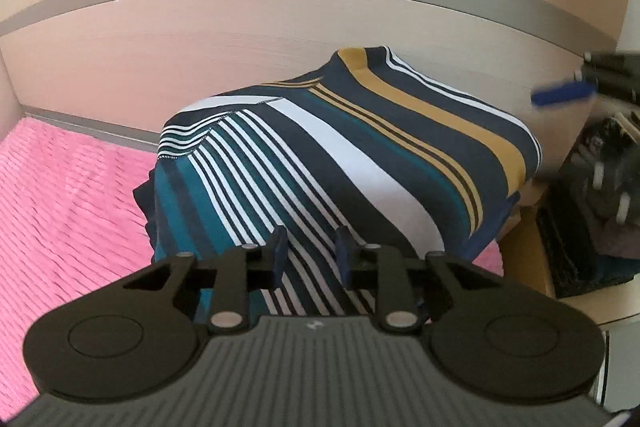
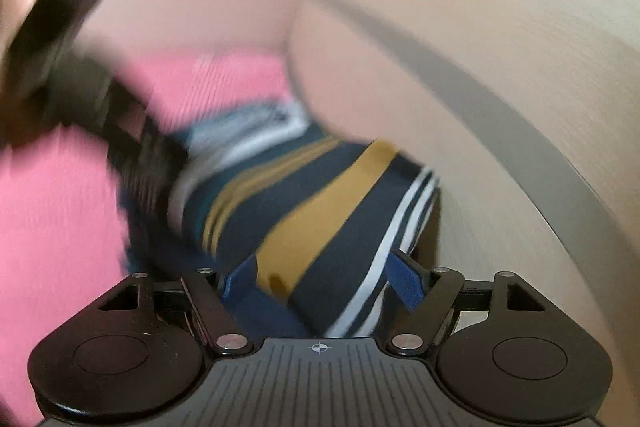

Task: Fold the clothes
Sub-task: 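Lower the sweater onto the top of the navy clothes stack with both grippers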

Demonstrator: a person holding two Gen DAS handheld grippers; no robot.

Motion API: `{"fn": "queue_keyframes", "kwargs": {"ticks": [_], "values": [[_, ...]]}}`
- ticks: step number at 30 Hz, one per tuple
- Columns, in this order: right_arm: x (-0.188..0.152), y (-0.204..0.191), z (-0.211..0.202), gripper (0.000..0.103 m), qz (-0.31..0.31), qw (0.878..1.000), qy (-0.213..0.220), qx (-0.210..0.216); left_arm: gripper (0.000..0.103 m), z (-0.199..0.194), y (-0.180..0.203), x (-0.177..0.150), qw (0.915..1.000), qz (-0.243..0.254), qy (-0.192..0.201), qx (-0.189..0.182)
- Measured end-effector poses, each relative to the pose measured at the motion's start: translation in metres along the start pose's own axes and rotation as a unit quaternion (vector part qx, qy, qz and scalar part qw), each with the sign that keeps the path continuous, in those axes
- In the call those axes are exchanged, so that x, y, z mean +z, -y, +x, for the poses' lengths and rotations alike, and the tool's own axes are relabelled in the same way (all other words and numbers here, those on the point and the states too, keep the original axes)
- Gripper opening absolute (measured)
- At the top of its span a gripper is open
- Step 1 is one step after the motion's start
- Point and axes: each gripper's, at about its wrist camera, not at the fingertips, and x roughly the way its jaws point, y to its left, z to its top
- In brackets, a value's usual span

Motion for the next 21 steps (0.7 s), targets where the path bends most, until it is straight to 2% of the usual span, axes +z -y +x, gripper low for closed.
{"fn": "queue_keyframes", "kwargs": {"ticks": [2,3,4,6,8,12,18,21], "values": [[0.004,0.013,0.006,0.073,0.071,0.997,0.012,0.023,0.019,-0.002,0.005,-0.001,1.0,0.007,0.001,0.003],[0.002,0.019,0.014,0.068,0.103,0.994,0.007,0.038,0.018,-0.001,0.006,0.0,0.9999,0.012,0.001,0.006],[-0.004,0.024,0.024,0.057,0.132,0.99,-0.008,0.05,0.018,0.002,0.006,0.0,0.9999,0.012,-0.001,0.007],[-0.024,0.031,0.044,0.057,0.167,0.983,-0.041,0.061,0.018,0.01,0.005,-0.001,1.0,0.006,-0.007,0.003],[-0.039,0.035,0.053,0.057,0.176,0.981,-0.055,0.066,0.018,0.014,0.002,-0.002,0.9998,0.011,-0.013,-0.008],[-0.039,0.033,0.053,0.057,0.168,0.982,-0.061,0.067,0.019,0.012,0.0,0.0,0.9996,0.023,-0.016,-0.002],[-0.025,0.037,0.048,0.058,0.172,0.981,-0.055,0.067,0.025,-0.009,-0.011,0.005,0.9997,-0.019,-0.006,0.01],[-0.021,0.039,0.042,0.067,0.176,0.981,-0.046,0.07,0.025,-0.016,-0.014,0.005,0.9989,-0.044,-0.003,0.014]]}}
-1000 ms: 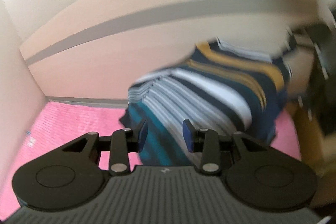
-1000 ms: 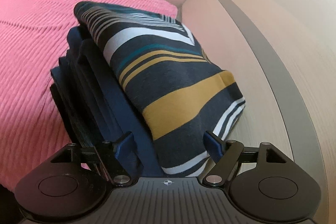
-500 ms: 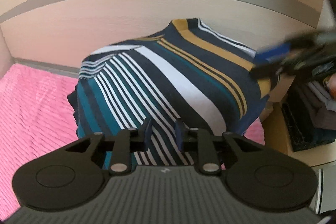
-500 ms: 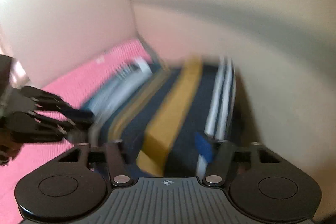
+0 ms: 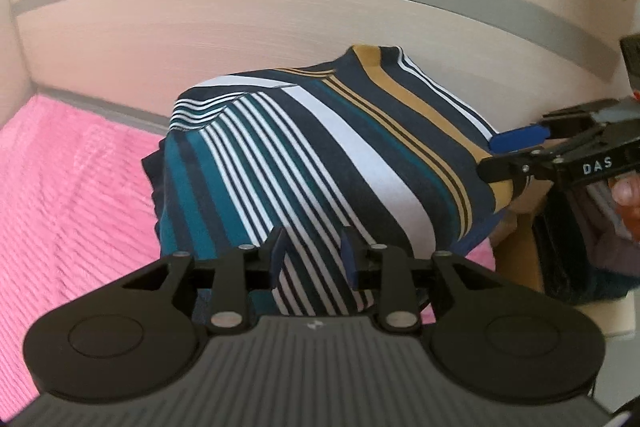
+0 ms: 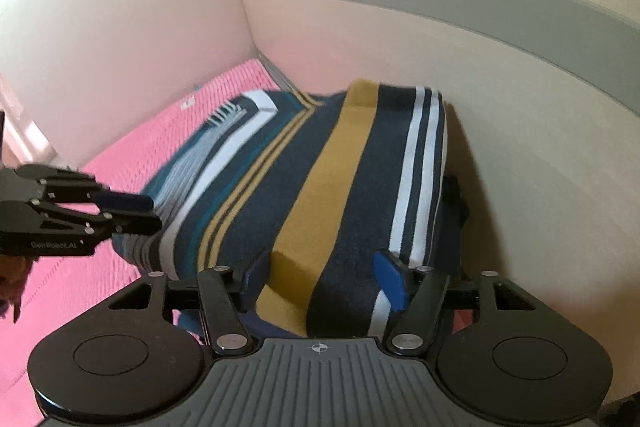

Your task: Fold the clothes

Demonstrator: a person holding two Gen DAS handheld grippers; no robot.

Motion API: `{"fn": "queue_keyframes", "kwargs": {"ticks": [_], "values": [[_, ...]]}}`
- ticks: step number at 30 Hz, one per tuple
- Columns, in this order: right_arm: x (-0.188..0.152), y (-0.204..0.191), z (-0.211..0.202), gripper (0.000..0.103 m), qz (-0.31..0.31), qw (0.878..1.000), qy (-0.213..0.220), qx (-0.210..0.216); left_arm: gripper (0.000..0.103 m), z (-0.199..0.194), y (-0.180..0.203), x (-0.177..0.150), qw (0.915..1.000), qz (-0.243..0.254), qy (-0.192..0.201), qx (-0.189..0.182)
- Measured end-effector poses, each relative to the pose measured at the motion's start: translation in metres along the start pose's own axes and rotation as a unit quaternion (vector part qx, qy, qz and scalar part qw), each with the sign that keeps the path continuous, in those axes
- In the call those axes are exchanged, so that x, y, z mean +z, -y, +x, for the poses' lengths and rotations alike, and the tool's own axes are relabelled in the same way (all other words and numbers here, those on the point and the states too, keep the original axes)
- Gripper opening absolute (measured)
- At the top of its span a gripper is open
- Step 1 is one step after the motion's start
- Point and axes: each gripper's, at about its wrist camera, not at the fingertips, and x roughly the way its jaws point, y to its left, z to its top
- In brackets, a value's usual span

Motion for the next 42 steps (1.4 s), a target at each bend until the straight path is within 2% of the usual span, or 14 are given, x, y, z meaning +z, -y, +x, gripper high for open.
{"fn": "queue_keyframes", "kwargs": {"ticks": [3,6,8,13,14,15,18,21,24,28,30,34,37,42], "values": [[0.001,-0.005,-0.004,0.076,-0.008,1.0,0.005,0.001,0.025,-0.007,0.002,0.0,1.0,0.001,0.0,0.009],[0.003,-0.008,-0.008,0.079,-0.013,1.0,0.012,-0.003,0.031,-0.019,0.007,0.0,0.9998,-0.002,0.004,0.018],[0.001,-0.012,-0.018,0.09,-0.015,1.0,0.026,-0.007,0.034,-0.031,0.009,-0.006,0.9997,-0.004,0.007,0.021],[-0.02,-0.023,-0.048,0.098,0.012,0.997,0.063,-0.052,0.045,-0.076,0.016,-0.036,0.9988,-0.029,0.02,0.033],[-0.029,-0.026,-0.054,0.102,0.026,0.996,0.065,-0.063,0.053,-0.085,0.016,-0.045,0.9983,-0.04,0.022,0.036],[-0.038,-0.031,-0.059,0.103,0.039,0.994,0.066,-0.074,0.058,-0.094,0.015,-0.055,0.9976,-0.051,0.023,0.041],[-0.066,-0.053,-0.076,0.103,0.068,0.991,0.065,-0.1,0.086,-0.118,0.015,-0.086,0.9947,-0.085,0.03,0.05],[-0.096,-0.081,-0.1,0.103,0.089,0.983,0.07,-0.147,0.097,-0.146,0.015,-0.118,0.9908,-0.122,0.044,0.039],[-0.131,-0.108,-0.13,0.103,0.113,0.974,0.083,-0.178,0.101,-0.177,0.018,-0.149,0.9892,-0.13,0.056,0.038],[-0.175,-0.142,-0.162,0.103,0.14,0.967,0.082,-0.198,0.101,-0.217,0.029,-0.188,0.9923,-0.104,0.061,0.025],[-0.193,-0.162,-0.176,0.103,0.158,0.963,0.081,-0.201,0.101,-0.233,0.035,-0.204,0.9928,-0.107,0.052,0.014],[-0.214,-0.19,-0.2,0.103,0.165,0.965,0.077,-0.188,0.102,-0.259,0.05,-0.224,0.9936,-0.105,0.04,-0.003],[-0.214,-0.202,-0.213,0.103,0.18,0.963,0.078,-0.186,0.102,-0.274,0.062,-0.231,0.9946,-0.097,0.036,-0.005],[-0.2,-0.205,-0.216,0.103,0.17,0.972,0.066,-0.147,0.101,-0.291,0.075,-0.226,0.9927,-0.103,0.056,0.028]]}}
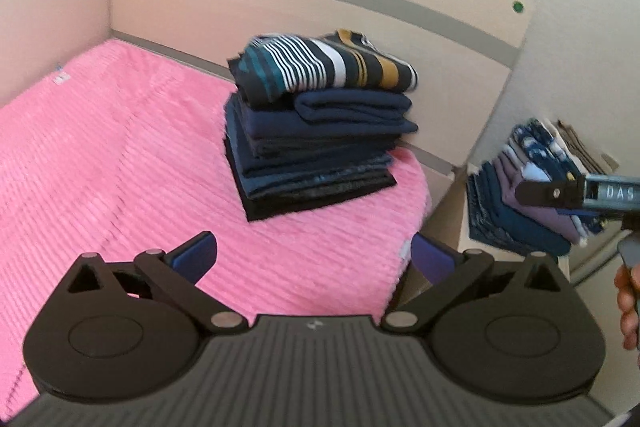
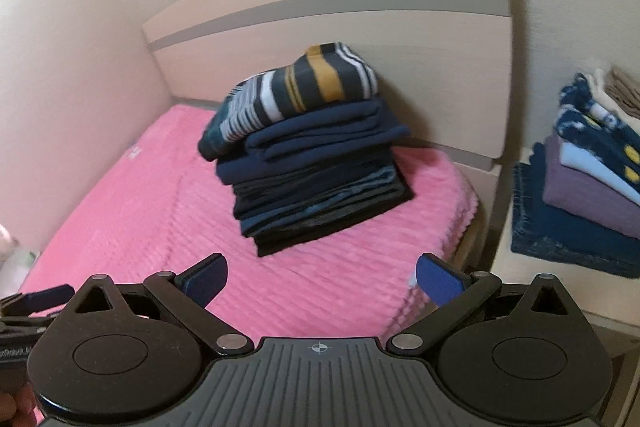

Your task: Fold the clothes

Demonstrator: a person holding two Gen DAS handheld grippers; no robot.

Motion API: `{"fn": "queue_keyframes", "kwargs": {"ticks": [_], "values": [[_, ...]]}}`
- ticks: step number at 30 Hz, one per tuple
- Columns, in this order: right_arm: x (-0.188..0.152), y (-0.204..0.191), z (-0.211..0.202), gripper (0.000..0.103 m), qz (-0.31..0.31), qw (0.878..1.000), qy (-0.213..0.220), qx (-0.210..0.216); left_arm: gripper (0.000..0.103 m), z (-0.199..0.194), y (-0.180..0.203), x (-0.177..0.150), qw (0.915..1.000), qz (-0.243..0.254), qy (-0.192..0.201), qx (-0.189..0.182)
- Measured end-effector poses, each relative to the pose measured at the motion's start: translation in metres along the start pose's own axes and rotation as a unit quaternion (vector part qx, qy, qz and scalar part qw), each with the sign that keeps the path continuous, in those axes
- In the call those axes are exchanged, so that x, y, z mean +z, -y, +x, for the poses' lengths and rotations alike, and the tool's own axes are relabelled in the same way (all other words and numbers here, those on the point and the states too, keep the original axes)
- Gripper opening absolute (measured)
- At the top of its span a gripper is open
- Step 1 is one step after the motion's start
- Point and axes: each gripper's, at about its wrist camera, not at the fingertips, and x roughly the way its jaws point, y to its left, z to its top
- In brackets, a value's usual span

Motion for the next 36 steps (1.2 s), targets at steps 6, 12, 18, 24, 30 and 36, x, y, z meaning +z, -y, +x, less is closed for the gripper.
{"fn": "queue_keyframes", "kwargs": {"ticks": [6,12,18,24,30,36], "values": [[0.029,0.0,-0.006,0.103,-0.07,0.997,0.01,0.026,0.101,-0.002,0.023,0.014,0.999,-0.025,0.019,0.031],[0.05,0.016,-0.018,0.103,-0.093,0.995,0.03,0.029,0.101,-0.007,0.052,0.024,0.9982,-0.006,0.019,0.056],[0.045,0.021,-0.013,0.103,-0.076,0.997,0.014,0.032,0.101,0.001,0.061,0.02,0.9978,0.011,0.009,0.065],[0.037,0.015,-0.014,0.103,-0.077,0.997,0.008,0.028,0.101,0.01,0.057,0.016,0.9979,-0.002,-0.016,0.062],[0.033,0.01,-0.008,0.103,-0.084,0.996,-0.001,0.018,0.101,0.013,0.055,0.016,0.998,-0.013,-0.022,0.057],[0.035,0.002,-0.004,0.103,-0.097,0.995,-0.004,0.02,0.101,0.015,0.055,0.018,0.998,-0.016,-0.023,0.056]]}}
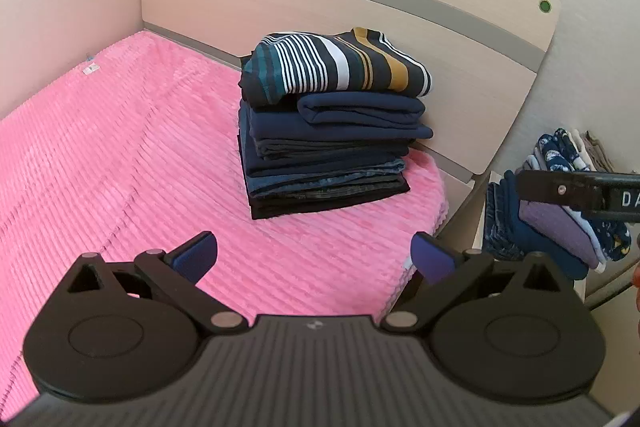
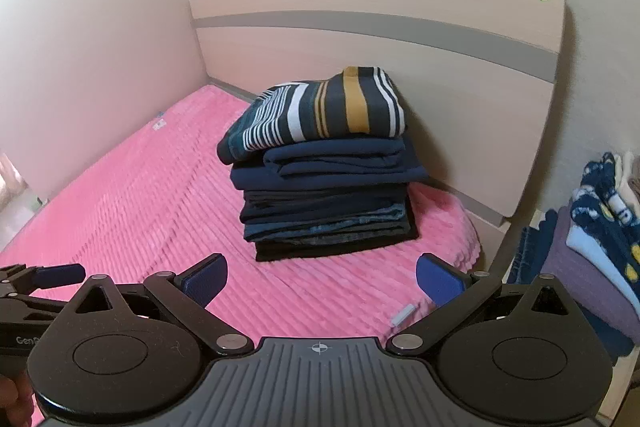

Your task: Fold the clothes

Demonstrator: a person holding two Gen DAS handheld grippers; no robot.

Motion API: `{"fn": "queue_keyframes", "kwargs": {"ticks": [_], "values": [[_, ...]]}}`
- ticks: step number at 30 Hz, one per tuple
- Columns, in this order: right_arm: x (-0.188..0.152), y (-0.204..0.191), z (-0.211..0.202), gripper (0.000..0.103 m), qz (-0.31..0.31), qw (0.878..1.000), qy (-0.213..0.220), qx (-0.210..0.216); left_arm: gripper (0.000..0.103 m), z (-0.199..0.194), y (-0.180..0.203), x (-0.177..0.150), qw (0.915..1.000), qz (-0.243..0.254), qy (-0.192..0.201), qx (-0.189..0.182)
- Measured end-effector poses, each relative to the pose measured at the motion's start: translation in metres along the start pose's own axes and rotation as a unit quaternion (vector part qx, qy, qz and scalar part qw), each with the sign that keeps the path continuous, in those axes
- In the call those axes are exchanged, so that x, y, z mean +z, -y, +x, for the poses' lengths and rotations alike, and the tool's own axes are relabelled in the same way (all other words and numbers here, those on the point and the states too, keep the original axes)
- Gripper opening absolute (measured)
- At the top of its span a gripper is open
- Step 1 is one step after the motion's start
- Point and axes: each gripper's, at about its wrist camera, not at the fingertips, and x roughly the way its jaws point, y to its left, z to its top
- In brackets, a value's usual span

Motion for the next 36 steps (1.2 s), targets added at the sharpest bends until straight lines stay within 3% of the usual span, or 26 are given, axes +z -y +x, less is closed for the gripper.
{"fn": "queue_keyframes", "kwargs": {"ticks": [19,36], "values": [[0.006,-0.011,0.007,0.103,-0.044,0.998,-0.005,-0.046,0.101,0.009,0.006,-0.001,0.9998,0.016,0.004,0.012],[0.006,-0.011,0.013,0.103,-0.041,0.998,-0.011,-0.042,0.101,0.013,0.009,-0.001,0.9993,0.027,0.005,0.025]]}}
